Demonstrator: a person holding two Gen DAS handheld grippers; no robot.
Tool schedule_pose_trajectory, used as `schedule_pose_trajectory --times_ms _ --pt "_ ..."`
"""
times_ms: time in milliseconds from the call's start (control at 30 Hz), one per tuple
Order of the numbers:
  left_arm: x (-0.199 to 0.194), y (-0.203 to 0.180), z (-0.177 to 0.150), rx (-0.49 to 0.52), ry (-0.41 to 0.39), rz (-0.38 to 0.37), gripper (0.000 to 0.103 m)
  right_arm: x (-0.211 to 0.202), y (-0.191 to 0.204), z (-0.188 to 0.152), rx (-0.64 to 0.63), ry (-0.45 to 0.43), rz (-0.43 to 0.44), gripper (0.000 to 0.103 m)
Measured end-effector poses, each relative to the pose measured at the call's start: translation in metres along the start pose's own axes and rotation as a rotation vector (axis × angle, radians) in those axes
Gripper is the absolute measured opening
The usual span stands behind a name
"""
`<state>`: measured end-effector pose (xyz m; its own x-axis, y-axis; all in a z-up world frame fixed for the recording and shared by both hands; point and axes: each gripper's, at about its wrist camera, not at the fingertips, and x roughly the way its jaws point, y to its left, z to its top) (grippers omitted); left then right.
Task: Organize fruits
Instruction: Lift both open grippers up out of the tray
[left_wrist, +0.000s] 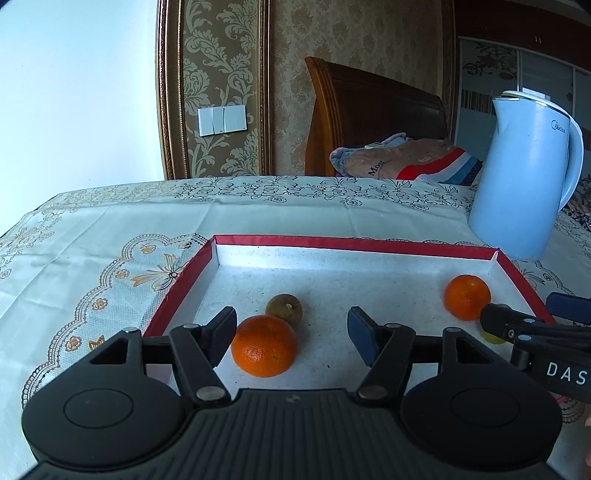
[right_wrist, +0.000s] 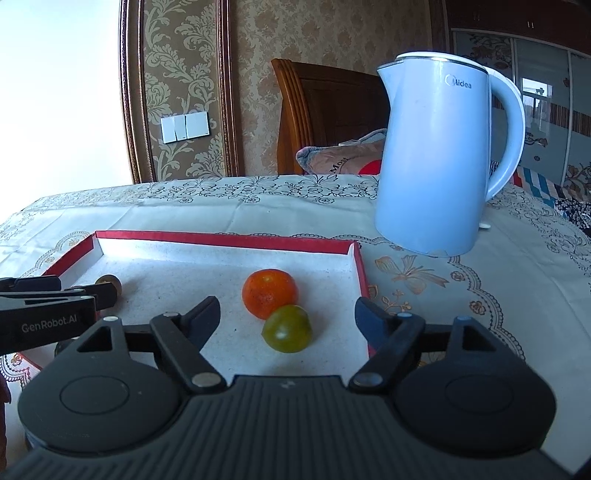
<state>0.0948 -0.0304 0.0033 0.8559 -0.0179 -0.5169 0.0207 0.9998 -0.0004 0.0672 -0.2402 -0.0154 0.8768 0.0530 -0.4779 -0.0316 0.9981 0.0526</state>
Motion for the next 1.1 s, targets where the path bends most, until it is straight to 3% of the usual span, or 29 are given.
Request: schedule_pose_trajectory --times_ms 200,400,500,1100 --pt "-0.005 0.003 -0.003 -0.002 -0.013 0.011 0.066 -0.004 -0.003 -0.004 0.009 -0.017 -0.010 0.097" --pt "-0.012 0.009 -0.007 -0.022 -0.019 0.010 0.068 -0.009 -0.003 -0.007 0.010 -0.030 0.002 0.103" --pt "-0.015 0.011 -0.009 -0.026 -0.035 0.019 0.077 -0.012 -0.002 -0.008 0.006 -0.048 -0.004 0.103" --pt "-0.019 0.007 -0.013 0.008 -0.046 0.032 0.078 -0.013 -0.005 -0.014 0.023 -0.034 -0.005 0.103"
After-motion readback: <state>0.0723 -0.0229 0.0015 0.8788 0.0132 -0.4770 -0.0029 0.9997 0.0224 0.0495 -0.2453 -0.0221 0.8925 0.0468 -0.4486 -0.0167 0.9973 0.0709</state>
